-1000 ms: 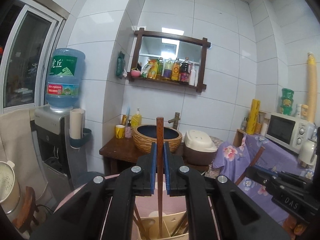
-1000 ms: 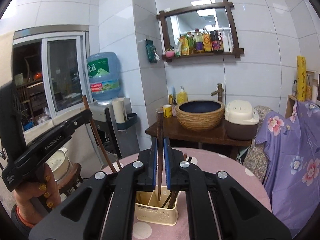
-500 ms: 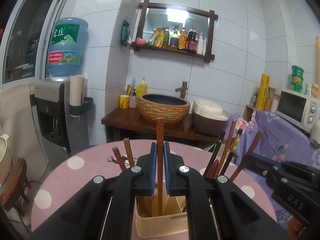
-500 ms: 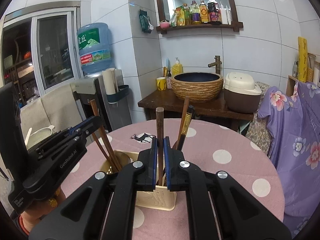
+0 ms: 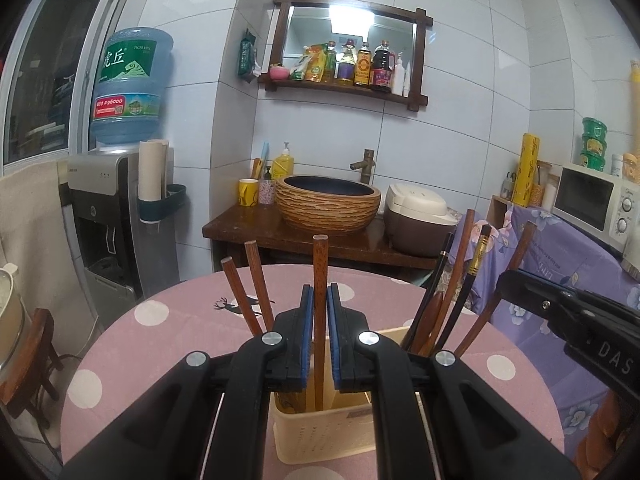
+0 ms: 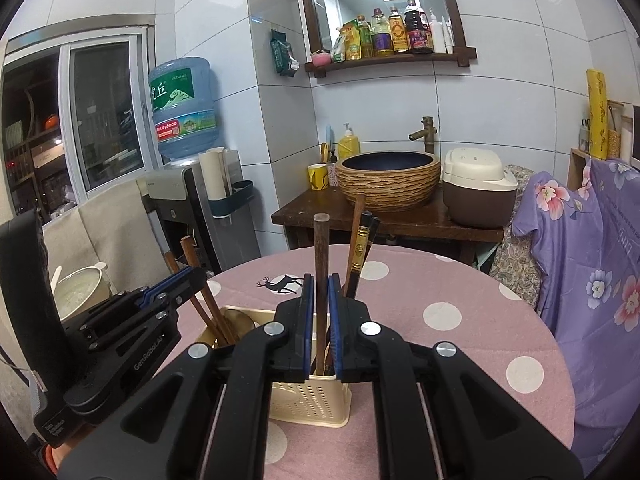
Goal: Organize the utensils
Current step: 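Lower both brown chopsticks into the basket and open both tools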
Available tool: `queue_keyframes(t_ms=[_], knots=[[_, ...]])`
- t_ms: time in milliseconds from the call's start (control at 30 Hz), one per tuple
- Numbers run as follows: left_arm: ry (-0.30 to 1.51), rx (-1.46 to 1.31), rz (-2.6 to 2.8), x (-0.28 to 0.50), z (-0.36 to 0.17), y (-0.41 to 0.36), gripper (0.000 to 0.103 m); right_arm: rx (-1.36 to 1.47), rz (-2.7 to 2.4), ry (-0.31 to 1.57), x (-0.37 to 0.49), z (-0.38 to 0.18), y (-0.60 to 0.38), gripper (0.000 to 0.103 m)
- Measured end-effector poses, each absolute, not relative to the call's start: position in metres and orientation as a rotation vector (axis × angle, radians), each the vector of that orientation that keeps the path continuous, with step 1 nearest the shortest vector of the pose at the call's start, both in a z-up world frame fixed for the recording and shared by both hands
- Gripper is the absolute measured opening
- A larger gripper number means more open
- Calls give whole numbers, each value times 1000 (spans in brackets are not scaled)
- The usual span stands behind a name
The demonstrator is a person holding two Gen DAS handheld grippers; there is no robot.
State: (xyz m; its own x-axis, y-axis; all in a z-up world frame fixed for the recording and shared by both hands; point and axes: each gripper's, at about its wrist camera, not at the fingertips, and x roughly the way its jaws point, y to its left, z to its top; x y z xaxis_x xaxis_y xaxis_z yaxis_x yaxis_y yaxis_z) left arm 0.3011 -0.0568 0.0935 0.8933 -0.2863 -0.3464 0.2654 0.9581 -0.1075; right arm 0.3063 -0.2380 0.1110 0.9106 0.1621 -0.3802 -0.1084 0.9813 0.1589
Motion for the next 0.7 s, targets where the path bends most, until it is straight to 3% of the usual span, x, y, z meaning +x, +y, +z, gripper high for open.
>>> queue_keyframes(t_ms=[33,100,233,300,367,433,533,700], knots=[[370,-58,-288,300,93,-56,8,134,138,398,304,111,-238,22],[363,-47,-289,293,93,-57,12,128,127,380,299,111,-239,43],[329,-51,-304,274,95,-55,47,110,100,345,285,111,-241,57],[310,-51,-302,264,95,-53,57,100,80,321,274,109,-243,73],[298,-48,-302,250,93,-50,77,86,51,302,259,103,-246,77],[284,-48,-305,236,88,-46,88,93,19,316,244,92,-253,82],[267,-27,-296,208,75,-40,97,123,6,341,222,73,-260,91],[301,-46,-258,158,43,-25,98,114,-51,364,166,26,-256,97]])
